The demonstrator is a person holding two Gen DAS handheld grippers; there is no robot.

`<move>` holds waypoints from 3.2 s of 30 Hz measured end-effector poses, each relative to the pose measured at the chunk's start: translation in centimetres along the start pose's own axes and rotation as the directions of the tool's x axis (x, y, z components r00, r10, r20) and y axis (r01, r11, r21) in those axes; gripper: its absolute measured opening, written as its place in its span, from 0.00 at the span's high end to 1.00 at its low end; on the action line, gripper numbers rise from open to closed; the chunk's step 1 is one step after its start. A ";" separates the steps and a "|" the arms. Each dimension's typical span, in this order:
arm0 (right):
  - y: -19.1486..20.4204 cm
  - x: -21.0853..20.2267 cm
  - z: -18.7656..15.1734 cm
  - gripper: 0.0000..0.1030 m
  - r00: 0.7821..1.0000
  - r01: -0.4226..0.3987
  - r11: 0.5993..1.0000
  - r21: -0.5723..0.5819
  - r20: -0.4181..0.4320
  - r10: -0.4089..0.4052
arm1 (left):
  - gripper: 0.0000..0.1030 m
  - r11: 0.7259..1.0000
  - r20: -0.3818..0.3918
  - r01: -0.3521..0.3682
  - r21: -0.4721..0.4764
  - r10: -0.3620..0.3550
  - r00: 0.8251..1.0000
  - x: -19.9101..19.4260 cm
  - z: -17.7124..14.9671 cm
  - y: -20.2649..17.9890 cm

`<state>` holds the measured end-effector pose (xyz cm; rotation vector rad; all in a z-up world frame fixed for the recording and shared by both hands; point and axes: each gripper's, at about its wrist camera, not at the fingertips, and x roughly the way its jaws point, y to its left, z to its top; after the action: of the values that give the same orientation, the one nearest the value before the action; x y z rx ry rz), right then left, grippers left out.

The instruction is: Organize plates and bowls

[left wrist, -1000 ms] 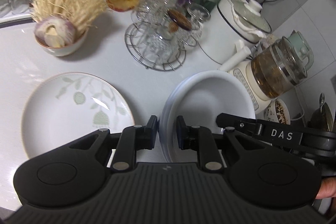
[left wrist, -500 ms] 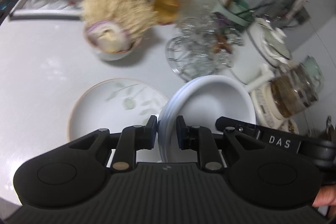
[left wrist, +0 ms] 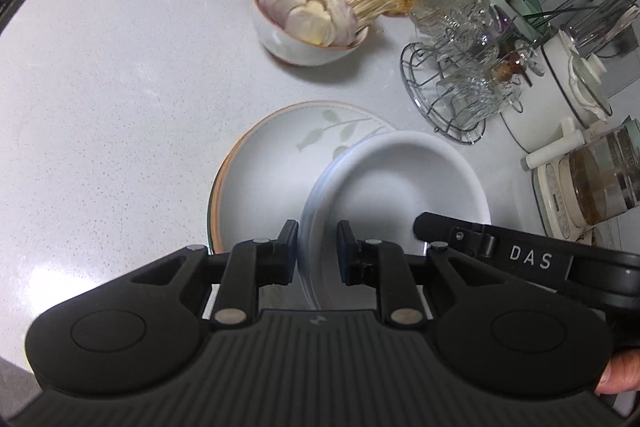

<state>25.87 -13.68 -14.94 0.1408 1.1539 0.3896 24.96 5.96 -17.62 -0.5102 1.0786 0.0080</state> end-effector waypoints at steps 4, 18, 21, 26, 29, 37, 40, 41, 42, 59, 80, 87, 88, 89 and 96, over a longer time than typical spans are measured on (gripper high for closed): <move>0.2 0.9 -0.2 0.84 1.000 0.018 1.000 -0.001 -0.015 -0.018 | 0.79 1.000 -0.019 0.017 -0.016 -0.017 1.000 1.0 0.0 1.0; 0.5 2.3 0.3 0.84 1.000 0.022 0.999 0.028 -0.008 -0.022 | 0.78 1.000 -0.043 0.022 0.020 -0.021 0.999 2.1 1.2 1.7; 0.6 1.6 0.3 0.70 1.000 0.015 0.999 0.041 0.011 -0.015 | 0.64 0.998 -0.009 0.009 0.070 -0.008 1.000 1.0 1.5 1.4; 0.9 0.1 0.0 0.57 0.997 0.024 0.999 0.048 0.071 -0.028 | 0.57 0.994 0.041 0.000 0.111 -0.005 0.999 -1.1 1.9 1.3; 1.3 -1.0 -0.2 0.57 0.993 0.038 0.998 0.049 0.107 -0.044 | 0.57 0.990 0.065 -0.002 0.143 -0.007 0.998 -2.4 1.9 1.3; 3.2 -5.6 -1.1 0.57 0.971 0.043 0.997 0.062 0.230 -0.057 | 0.57 0.976 0.133 -0.005 0.219 -0.025 0.991 -7.1 2.0 1.0; 3.8 -7.5 -1.5 0.58 0.960 0.039 0.998 0.058 0.275 -0.053 | 0.57 0.970 0.181 -0.017 0.241 -0.028 0.983 -9.4 1.9 0.4; 3.8 -8.2 -1.7 0.58 0.955 0.029 0.998 0.055 0.293 -0.044 | 0.57 0.970 0.194 -0.016 0.241 -0.032 0.980 -10.1 1.8 0.3; 3.9 -9.0 -1.8 0.58 0.950 0.023 0.998 0.053 0.309 -0.038 | 0.57 0.970 0.209 -0.018 0.243 -0.034 0.977 -10.9 1.6 -0.1; 1.9 -18.5 -9.4 0.57 0.892 -0.039 0.995 -0.090 0.446 0.075 | 0.57 0.973 0.396 -0.110 0.203 0.021 0.918 -20.2 -8.3 -4.3; -1.3 -23.2 -18.2 0.57 0.871 -0.025 0.987 -0.159 0.481 0.100 | 0.53 0.970 0.443 -0.158 0.183 0.062 0.894 -23.9 -19.2 -8.0; -1.6 -24.2 -19.7 0.56 0.863 -0.016 0.986 -0.167 0.495 0.098 | 0.39 0.972 0.440 -0.164 0.169 0.075 0.895 -25.0 -21.1 -7.9; -1.7 -24.2 -19.8 0.53 0.863 -0.016 0.986 -0.167 0.495 0.097 | 0.33 0.972 0.440 -0.166 0.163 0.079 0.894 -25.1 -21.3 -7.8; -1.6 -24.2 -19.9 0.43 0.863 -0.015 0.985 -0.170 0.495 0.099 | 0.30 0.972 0.441 -0.167 0.165 0.079 0.894 -25.2 -21.4 -7.5; -1.6 -24.5 -20.4 0.20 0.858 -0.008 0.983 -0.181 0.504 0.100 | 0.09 0.977 0.448 -0.166 0.131 0.091 0.889 -26.2 -21.7 -5.5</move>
<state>-0.79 -26.08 -2.56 0.1154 0.5842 0.4668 -4.52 -1.42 -1.42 -0.2644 0.6568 0.1442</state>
